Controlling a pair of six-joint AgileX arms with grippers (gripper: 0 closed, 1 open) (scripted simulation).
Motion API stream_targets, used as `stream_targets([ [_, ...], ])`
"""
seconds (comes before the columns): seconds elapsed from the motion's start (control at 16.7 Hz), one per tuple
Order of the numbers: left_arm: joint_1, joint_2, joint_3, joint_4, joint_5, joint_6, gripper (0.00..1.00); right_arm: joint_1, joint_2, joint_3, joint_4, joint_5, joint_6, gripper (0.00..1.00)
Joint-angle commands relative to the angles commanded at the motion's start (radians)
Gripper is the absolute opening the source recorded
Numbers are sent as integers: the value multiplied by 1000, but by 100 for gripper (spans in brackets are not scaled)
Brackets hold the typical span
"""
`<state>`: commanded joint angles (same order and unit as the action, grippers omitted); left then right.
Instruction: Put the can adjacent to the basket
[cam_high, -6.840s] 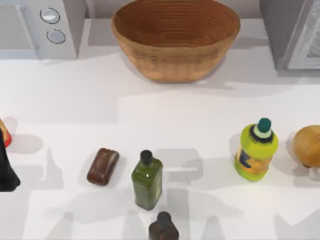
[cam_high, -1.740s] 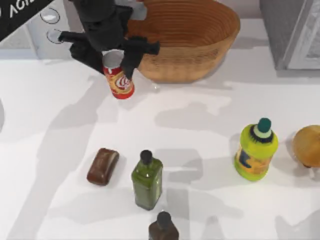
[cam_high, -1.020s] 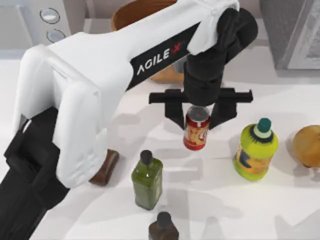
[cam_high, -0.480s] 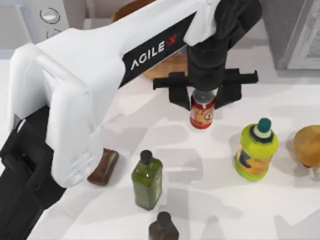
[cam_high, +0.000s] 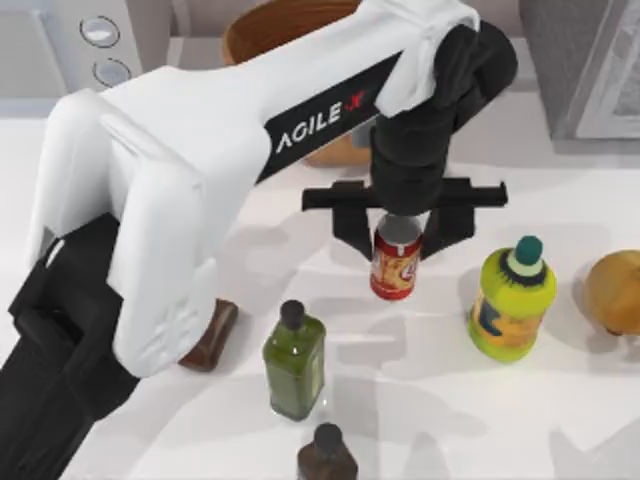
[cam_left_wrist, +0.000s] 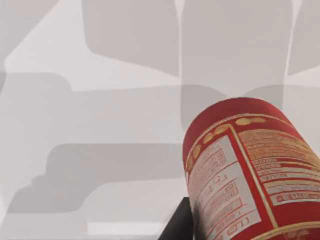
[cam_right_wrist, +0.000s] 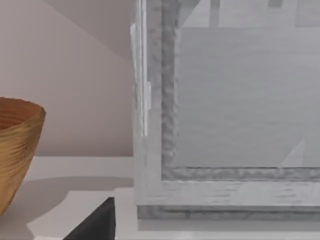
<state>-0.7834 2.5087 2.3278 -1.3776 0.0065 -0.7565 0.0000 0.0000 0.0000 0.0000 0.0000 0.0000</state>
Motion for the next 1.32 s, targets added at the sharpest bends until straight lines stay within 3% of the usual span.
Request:
stream_targets([
  [0.3, -2, -4, -9, -8, 2, 4, 0, 0, 0, 0, 0, 0, 0, 100],
  [1.08, -2, -4, -9, -8, 2, 4, 98, 0, 0, 0, 0, 0, 0, 100],
  [1.32, -2, -4, -9, -8, 2, 4, 100, 0, 0, 0, 0, 0, 0, 100],
])
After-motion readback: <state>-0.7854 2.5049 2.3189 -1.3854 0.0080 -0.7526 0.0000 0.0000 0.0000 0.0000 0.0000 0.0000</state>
